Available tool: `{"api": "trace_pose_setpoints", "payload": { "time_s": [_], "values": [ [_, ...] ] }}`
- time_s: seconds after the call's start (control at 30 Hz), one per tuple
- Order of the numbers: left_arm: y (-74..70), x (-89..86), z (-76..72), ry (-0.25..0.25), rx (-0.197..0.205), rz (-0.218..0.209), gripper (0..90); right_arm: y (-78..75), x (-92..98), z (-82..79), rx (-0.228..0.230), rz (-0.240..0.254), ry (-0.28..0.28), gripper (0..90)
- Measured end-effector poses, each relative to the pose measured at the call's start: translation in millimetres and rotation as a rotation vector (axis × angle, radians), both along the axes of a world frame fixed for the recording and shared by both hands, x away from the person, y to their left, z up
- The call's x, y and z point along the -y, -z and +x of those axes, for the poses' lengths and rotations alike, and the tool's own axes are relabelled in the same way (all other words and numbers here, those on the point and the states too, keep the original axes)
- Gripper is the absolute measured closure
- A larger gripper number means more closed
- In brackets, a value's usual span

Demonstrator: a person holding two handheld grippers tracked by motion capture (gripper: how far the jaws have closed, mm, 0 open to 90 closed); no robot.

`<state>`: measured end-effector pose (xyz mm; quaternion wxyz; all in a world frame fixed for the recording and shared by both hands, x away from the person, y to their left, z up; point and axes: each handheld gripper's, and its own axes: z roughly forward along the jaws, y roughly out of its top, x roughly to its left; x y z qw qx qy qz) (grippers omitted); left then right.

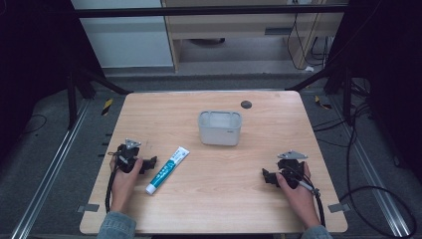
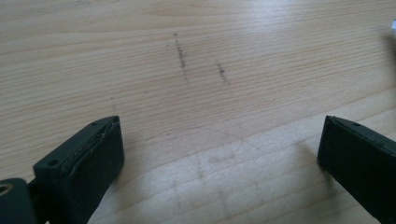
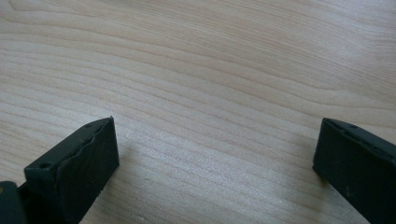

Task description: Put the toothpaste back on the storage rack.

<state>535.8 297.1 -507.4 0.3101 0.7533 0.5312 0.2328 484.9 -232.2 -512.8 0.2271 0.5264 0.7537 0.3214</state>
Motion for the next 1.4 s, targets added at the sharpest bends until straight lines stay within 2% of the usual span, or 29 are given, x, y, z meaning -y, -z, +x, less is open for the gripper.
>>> {"api": "trace_pose_setpoints", "payload": {
  "time_s": [0.07,0.1,0.2,0.4,0.53,0.73,0.83,0.97,1.07,1.13,1.23,1.3,1.33,1.4],
  "values": [
    [-0.8,-5.4,-3.1,-0.007,0.013,-0.001,2.8,0.1,0.0,0.1,0.001,-0.001,0.0,0.4],
    [-1.8,-8.9,-6.4,-0.019,0.037,-0.005,5.8,0.0,0.0,0.0,0.0,0.0,0.0,0.4],
    [-10.2,-15.4,-14.5,-0.033,0.059,-0.023,5.5,0.0,0.0,0.0,0.0,-0.001,0.0,0.4],
    [-27.9,-15.3,-28.5,-0.038,0.075,-0.017,5.1,-0.1,-0.1,0.0,0.0,0.002,0.0,0.4],
    [-37.0,-11.1,-33.4,-0.009,0.071,-0.038,4.7,0.1,0.0,0.0,0.001,-0.001,0.0,0.4],
    [-51.6,6.6,-40.5,0.054,0.071,-0.015,5.3,0.0,0.1,0.0,0.001,-0.001,0.0,0.4],
    [-58.8,16.8,-44.3,0.083,0.058,-0.008,5.7,0.0,0.1,0.0,0.0,-0.001,0.0,0.4],
    [-66.9,31.9,-47.6,0.112,0.052,0.047,9.2,0.1,0.4,0.2,0.002,-0.004,-0.003,0.4],
    [-70.6,39.1,-48.1,0.126,0.03,0.048,9.7,0.0,0.9,0.7,0.0,-0.007,-0.01,0.4],
    [-75.3,44.3,-49.7,0.128,0.038,0.046,10.0,0.0,0.9,0.7,0.0,-0.007,-0.01,0.4],
    [-79.8,51.9,-50.6,0.157,0.022,0.079,8.6,0.0,0.9,0.7,0.0,-0.007,-0.01,0.4],
    [-83.9,58.5,-50.5,0.187,0.002,0.123,7.2,0.0,0.9,0.7,0.0,-0.007,-0.01,0.4],
    [-86.7,64.1,-51.2,0.203,-0.006,0.182,6.3,0.0,0.8,0.6,0.0,-0.006,-0.009,0.4],
    [-89.8,71.9,-51.4,0.23,-0.016,0.244,6.0,0.0,0.8,0.7,0.001,-0.006,-0.009,0.4]
  ]
}}
